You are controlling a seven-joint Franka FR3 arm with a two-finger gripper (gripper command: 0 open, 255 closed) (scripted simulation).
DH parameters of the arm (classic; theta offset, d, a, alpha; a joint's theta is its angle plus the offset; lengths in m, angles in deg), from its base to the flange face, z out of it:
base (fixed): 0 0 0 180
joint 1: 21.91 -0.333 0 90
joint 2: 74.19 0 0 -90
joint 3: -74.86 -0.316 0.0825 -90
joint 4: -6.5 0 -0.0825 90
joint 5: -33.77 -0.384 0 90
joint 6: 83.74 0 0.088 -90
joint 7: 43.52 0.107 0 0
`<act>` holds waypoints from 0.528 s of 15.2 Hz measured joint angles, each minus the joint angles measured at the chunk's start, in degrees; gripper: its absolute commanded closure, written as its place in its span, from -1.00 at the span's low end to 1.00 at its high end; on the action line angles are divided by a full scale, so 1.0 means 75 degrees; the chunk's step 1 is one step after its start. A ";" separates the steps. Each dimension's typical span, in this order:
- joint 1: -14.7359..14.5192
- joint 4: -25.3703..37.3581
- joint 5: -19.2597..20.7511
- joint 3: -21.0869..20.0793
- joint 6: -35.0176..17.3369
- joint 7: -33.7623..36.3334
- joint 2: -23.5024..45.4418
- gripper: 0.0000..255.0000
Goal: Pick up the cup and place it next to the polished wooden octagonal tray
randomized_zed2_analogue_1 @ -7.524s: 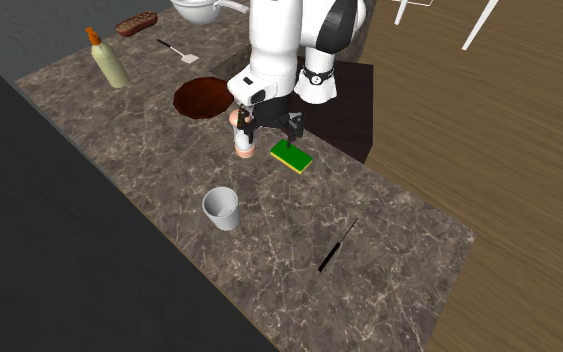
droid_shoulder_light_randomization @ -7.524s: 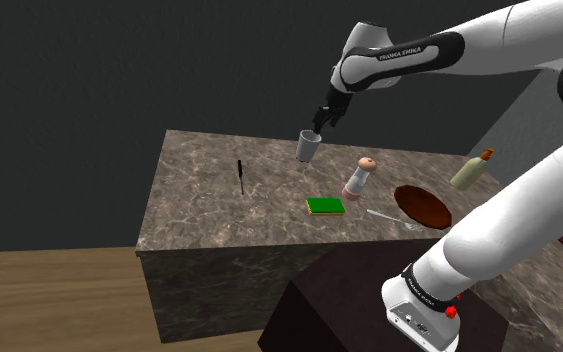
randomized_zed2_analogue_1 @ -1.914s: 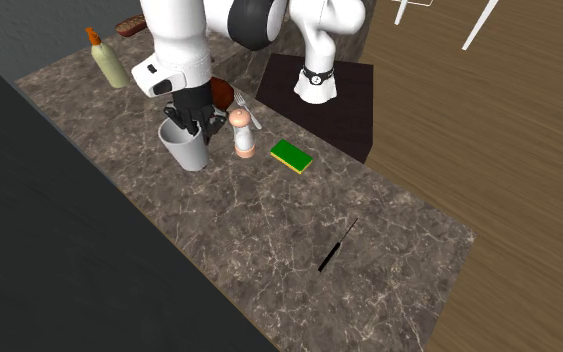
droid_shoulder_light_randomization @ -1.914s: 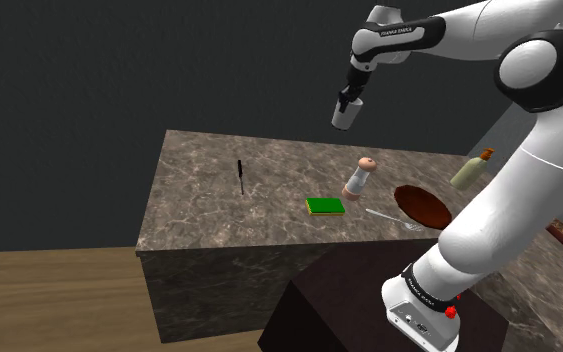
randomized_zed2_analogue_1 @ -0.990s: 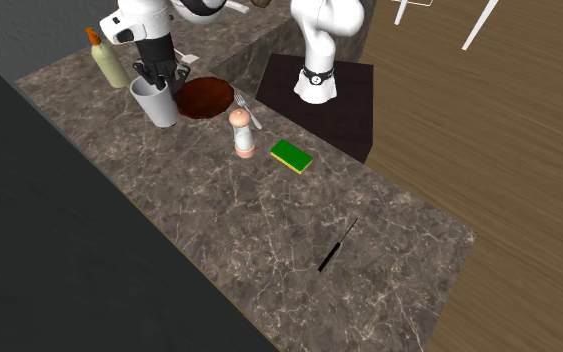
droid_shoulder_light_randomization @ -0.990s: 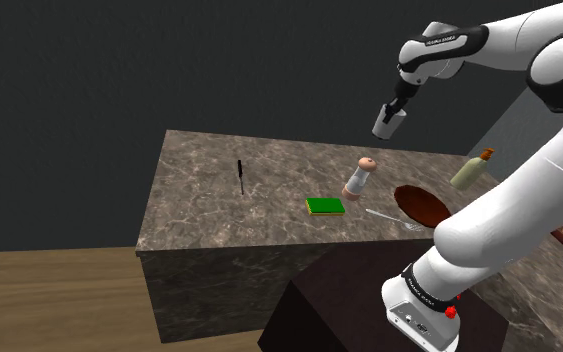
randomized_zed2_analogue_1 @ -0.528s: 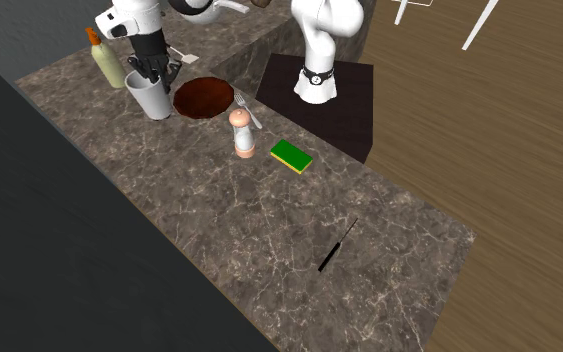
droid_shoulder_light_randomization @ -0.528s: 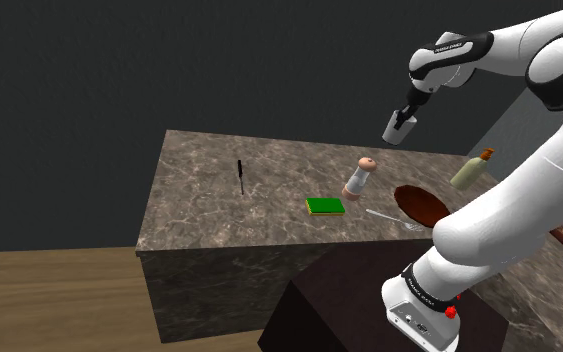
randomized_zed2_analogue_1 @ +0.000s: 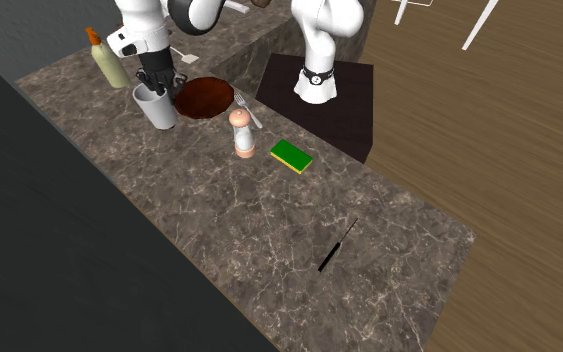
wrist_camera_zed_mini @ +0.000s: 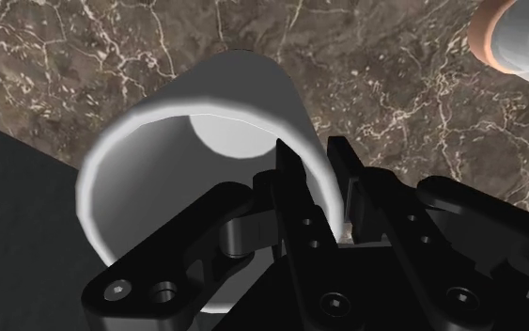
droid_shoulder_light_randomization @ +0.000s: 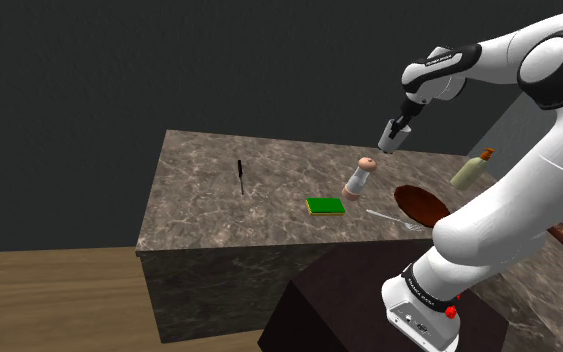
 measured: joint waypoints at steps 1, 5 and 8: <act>0.0001 -0.0044 -0.0026 -0.0002 -0.0105 -0.0012 0.0062 1.00; 0.0021 -0.0204 -0.0119 0.0000 -0.0469 -0.0083 0.0278 1.00; 0.0033 -0.0346 -0.0198 -0.0008 -0.0778 -0.0133 0.0455 1.00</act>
